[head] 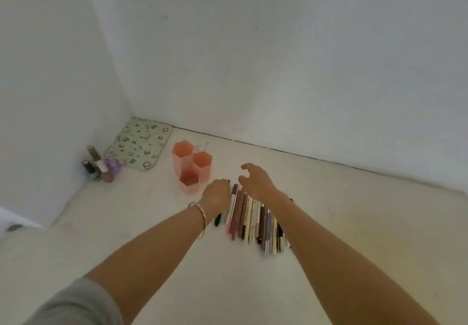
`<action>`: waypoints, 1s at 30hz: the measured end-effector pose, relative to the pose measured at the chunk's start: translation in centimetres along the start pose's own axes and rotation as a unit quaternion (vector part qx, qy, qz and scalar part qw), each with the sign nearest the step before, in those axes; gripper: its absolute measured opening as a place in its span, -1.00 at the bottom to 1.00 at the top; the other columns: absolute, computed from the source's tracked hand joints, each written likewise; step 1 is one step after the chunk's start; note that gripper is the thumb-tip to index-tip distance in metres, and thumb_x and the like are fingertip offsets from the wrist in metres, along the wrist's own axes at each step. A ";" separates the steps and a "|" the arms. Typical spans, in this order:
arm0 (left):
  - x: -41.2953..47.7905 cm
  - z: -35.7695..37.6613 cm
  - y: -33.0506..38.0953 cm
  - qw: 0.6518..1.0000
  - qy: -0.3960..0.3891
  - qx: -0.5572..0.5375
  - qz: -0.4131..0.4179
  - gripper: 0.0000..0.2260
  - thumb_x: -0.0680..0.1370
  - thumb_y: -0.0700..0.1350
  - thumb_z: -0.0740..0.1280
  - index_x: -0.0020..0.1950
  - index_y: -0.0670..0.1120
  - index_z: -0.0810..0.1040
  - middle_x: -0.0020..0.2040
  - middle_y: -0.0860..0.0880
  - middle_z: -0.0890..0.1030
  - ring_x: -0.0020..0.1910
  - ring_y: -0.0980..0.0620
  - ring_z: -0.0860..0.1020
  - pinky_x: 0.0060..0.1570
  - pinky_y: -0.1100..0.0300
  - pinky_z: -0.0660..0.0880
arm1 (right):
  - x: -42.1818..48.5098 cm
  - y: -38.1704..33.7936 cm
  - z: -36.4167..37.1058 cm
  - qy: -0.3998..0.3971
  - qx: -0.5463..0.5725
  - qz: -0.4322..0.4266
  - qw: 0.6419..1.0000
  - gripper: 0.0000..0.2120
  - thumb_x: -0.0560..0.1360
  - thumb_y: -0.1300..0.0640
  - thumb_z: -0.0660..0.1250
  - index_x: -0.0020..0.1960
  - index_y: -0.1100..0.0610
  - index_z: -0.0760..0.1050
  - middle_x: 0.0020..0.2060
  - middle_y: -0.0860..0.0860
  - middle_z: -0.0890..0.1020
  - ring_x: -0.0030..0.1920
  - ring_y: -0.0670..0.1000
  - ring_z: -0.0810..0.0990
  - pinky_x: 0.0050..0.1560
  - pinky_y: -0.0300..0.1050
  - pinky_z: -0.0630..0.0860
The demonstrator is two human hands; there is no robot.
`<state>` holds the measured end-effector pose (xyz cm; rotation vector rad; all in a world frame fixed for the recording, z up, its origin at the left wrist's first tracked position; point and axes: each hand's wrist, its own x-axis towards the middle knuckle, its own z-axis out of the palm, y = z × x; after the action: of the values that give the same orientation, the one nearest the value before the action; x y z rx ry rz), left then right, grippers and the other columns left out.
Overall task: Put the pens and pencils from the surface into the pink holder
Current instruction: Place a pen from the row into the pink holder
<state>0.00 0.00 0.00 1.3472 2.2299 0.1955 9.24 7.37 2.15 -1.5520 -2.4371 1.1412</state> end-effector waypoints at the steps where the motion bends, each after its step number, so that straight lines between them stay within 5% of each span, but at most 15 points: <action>1: 0.6 0.7 0.1 1.000 -0.004 0.014 -0.018 -0.78 0.61 -0.30 0.11 0.17 -0.22 0.50 0.16 -0.15 0.57 0.12 -0.11 0.58 -0.01 0.14 0.48 | 0.8 0.4 0.0 -0.002 0.004 -0.003 1.000 -0.58 0.57 0.07 0.18 0.43 0.06 0.32 0.39 0.12 0.40 0.23 0.18 0.53 0.30 0.17 0.43; 6: 2.8 3.7 -0.1 0.993 -0.004 -0.002 -0.117 -0.75 0.60 -0.27 0.14 0.28 -0.19 0.37 0.26 -0.16 0.42 0.22 -0.14 0.49 0.15 0.06 0.46 | 3.6 2.0 -0.4 -0.004 0.016 -0.025 1.000 -0.63 0.59 0.13 0.16 0.39 0.10 0.38 0.32 0.10 0.46 0.03 0.04 0.54 0.26 0.00 0.44; 11: 4.1 4.4 0.0 0.988 0.010 -0.006 -0.153 -0.77 0.60 -0.24 0.16 0.26 -0.18 0.34 0.23 -0.17 0.47 0.20 -0.14 0.50 0.11 0.05 0.48 | 5.9 3.0 -0.2 -0.003 0.023 -0.045 0.999 -0.66 0.58 0.16 0.18 0.35 0.10 0.42 0.29 0.10 0.50 0.25 0.05 0.48 0.29 -0.05 0.38; 16: 4.3 4.7 0.7 0.984 0.001 -0.007 -0.178 -0.79 0.61 -0.25 0.17 0.25 -0.19 0.37 0.24 -0.15 0.47 0.22 -0.12 0.50 0.14 0.08 0.47 | 6.9 3.2 0.5 -0.016 0.036 -0.037 0.999 -0.66 0.57 0.19 0.18 0.34 0.12 0.44 0.26 0.08 0.52 0.21 0.02 0.49 0.13 -0.19 0.36; 21: 3.2 1.5 0.7 0.986 0.102 -0.099 -0.085 -0.83 0.62 -0.23 0.21 0.20 -0.20 0.40 0.16 -0.15 0.48 0.05 -0.06 0.56 0.01 0.15 0.55 | 7.6 2.7 0.3 0.003 0.053 -0.026 0.998 -0.68 0.55 0.22 0.19 0.29 0.14 0.48 0.10 0.04 0.56 0.05 -0.01 0.52 0.03 -0.21 0.37; 24: 2.2 -3.0 -0.4 0.941 0.223 -0.250 -0.046 -0.88 0.61 -0.19 0.27 0.14 -0.13 0.43 -0.01 -0.04 0.54 -0.18 0.13 0.56 -0.24 0.38 0.53 | 8.3 2.0 1.3 -0.005 0.004 0.007 1.000 -0.73 0.51 0.23 0.22 0.18 0.13 0.53 0.04 0.02 0.61 0.00 0.03 0.57 0.05 -0.13 0.49; 30: 0.5 -8.8 -3.3 0.858 0.323 -0.399 0.005 -0.36 0.59 -0.25 0.31 0.57 0.08 0.11 -0.06 0.05 0.54 -0.19 0.15 0.60 -0.22 0.40 0.56 | 8.5 1.4 5.4 -0.034 -0.173 -0.003 0.984 -0.77 0.52 0.08 0.24 0.13 0.15 0.40 0.00 0.08 0.58 0.10 0.13 0.48 0.11 0.00 0.38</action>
<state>-7.18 0.01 6.11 0.8710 2.1759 1.5814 3.89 11.44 -5.53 -1.6048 -2.8036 0.8141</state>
